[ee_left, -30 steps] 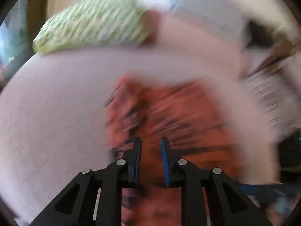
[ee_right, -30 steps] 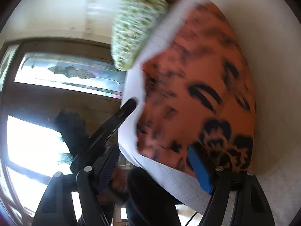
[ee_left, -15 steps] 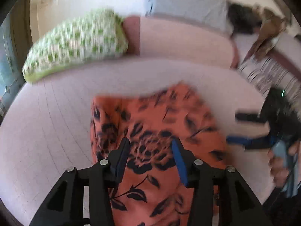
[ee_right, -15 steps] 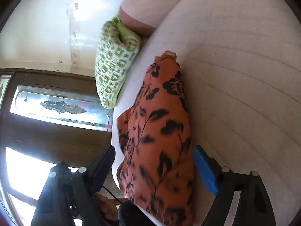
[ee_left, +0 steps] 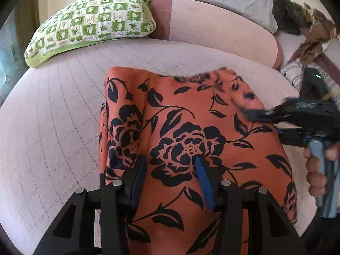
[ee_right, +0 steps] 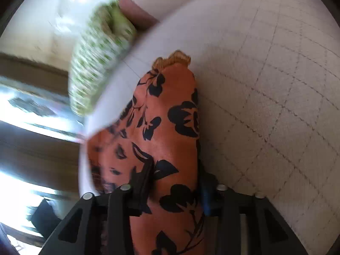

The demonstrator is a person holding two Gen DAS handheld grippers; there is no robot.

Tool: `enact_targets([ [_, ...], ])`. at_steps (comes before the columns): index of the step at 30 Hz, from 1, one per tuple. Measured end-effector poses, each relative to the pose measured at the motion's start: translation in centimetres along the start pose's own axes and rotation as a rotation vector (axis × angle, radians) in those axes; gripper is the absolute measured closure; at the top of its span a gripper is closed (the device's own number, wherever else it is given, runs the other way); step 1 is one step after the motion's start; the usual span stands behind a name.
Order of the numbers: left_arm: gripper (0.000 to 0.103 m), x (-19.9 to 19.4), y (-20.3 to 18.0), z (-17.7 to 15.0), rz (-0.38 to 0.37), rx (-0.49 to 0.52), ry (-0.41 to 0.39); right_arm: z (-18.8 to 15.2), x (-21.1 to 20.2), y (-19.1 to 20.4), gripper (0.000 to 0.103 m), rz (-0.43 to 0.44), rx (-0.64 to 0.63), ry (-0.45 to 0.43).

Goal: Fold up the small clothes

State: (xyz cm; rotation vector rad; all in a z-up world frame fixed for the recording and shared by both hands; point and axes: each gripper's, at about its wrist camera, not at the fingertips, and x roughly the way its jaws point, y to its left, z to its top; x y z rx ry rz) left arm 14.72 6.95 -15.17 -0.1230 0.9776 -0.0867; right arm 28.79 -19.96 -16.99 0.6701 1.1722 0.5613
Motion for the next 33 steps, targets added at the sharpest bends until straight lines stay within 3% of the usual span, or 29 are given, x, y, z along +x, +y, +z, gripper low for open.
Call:
enact_targets([
  [1,0.053,0.2,0.2,0.0,-0.011,-0.011,0.000,-0.3,-1.1,0.1,0.029,0.046,0.014,-0.013],
  [2,0.053,0.4,0.3,-0.1,-0.019,-0.013,-0.002,-0.8,-2.8,0.2,0.020,0.089,0.016,-0.040],
  [5,0.053,0.4,0.3,-0.1,-0.013,-0.009,-0.008,-3.0,-5.6,-0.6,0.020,0.096,0.044,-0.059],
  [8,0.053,0.4,0.2,-0.1,-0.012,-0.017,-0.008,-5.8,-3.3,-1.4,0.021,0.064,0.064,0.056],
  [9,0.053,0.3,0.1,-0.2,-0.011,-0.016,-0.007,-6.1,-1.6,-1.0,0.028,0.040,0.041,0.097],
  [11,0.053,0.3,0.3,-0.2,-0.013,-0.018,-0.004,-7.0,-2.1,0.9,0.063,-0.012,-0.045,0.070],
  [13,0.053,0.1,0.6,0.0,-0.028,-0.040,-0.001,-7.3,-4.5,3.5,0.064,-0.008,-0.118,0.002],
  [15,0.053,0.4,0.6,0.1,-0.030,-0.057,0.009,-7.6,-3.8,3.2,0.063,-0.102,-0.167,0.030],
  [16,0.053,0.4,0.4,0.2,-0.027,-0.051,0.015,-7.9,-2.0,1.6,0.054,-0.181,-0.146,0.107],
  [18,0.053,-0.5,-0.1,0.4,-0.002,-0.031,0.010,-8.2,-3.3,0.5,0.044,-0.088,-0.074,0.071],
  [19,0.053,-1.0,0.0,0.4,-0.011,-0.045,0.005,-8.3,-4.7,0.8,0.035,-0.074,-0.059,0.051],
  [20,0.053,-1.3,0.1,0.3,-0.011,-0.054,0.007,-8.4,-6.2,1.4,0.033,-0.080,-0.085,0.007],
  [23,0.053,-3.0,0.3,0.0,0.006,-0.068,-0.017,-8.7,-9.5,4.2,0.033,-0.120,-0.211,-0.109],
  [26,0.053,-4.7,1.0,-0.4,0.013,-0.097,-0.039,-8.5,-9.7,7.6,0.030,-0.083,-0.281,-0.145],
  [29,0.042,-6.9,3.2,-1.4,-0.024,-0.175,-0.079,-9.1,-8.0,10.0,0.026,-0.020,-0.368,-0.108],
  [31,0.041,-7.1,5.3,-3.0,-0.040,-0.263,-0.072,-9.1,-5.4,9.3,0.024,-0.051,-0.352,-0.034],
  [33,0.048,-4.8,7.3,-5.3,-0.080,-0.336,0.043,-9.0,-3.2,7.8,0.024,-0.088,-0.318,0.041],
])
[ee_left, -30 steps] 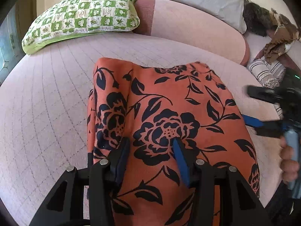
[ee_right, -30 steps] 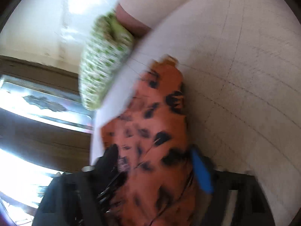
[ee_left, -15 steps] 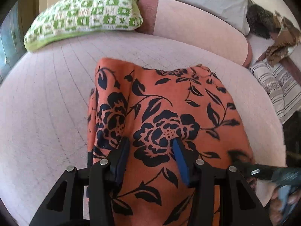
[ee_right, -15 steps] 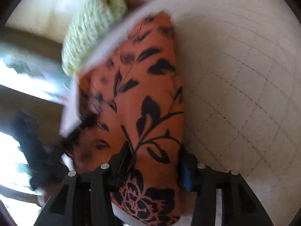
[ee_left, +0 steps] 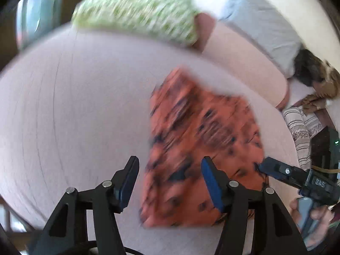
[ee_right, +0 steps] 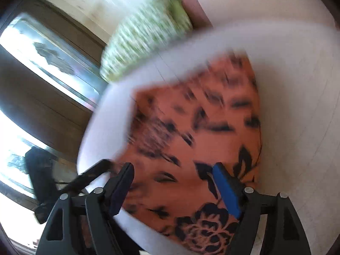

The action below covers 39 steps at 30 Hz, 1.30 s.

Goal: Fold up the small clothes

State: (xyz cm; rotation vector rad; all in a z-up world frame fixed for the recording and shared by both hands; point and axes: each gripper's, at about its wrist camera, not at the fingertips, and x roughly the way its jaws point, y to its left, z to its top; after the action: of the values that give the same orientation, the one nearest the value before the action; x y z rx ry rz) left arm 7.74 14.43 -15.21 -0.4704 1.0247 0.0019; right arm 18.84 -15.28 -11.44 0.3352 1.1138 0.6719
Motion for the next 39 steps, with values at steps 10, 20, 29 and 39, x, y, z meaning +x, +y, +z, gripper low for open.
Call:
enact_targets([
  [10,0.062,0.8,-0.4,0.1,-0.010,0.059,0.103,0.1,-0.1,-1.1,0.024,0.062,0.014,0.014],
  [20,0.082,7.6,-0.2,12.1,-0.080,0.049,0.081,0.4,0.3,-1.5,0.022,0.101,0.020,0.033],
  [29,0.070,4.6,-2.4,10.5,0.031,0.101,-0.026,0.2,0.0,-1.6,0.021,0.124,0.012,0.050],
  [39,0.044,-1.6,-7.0,5.7,0.195,0.285,-0.131,0.6,0.7,-0.6,0.018,0.049,0.026,0.026],
])
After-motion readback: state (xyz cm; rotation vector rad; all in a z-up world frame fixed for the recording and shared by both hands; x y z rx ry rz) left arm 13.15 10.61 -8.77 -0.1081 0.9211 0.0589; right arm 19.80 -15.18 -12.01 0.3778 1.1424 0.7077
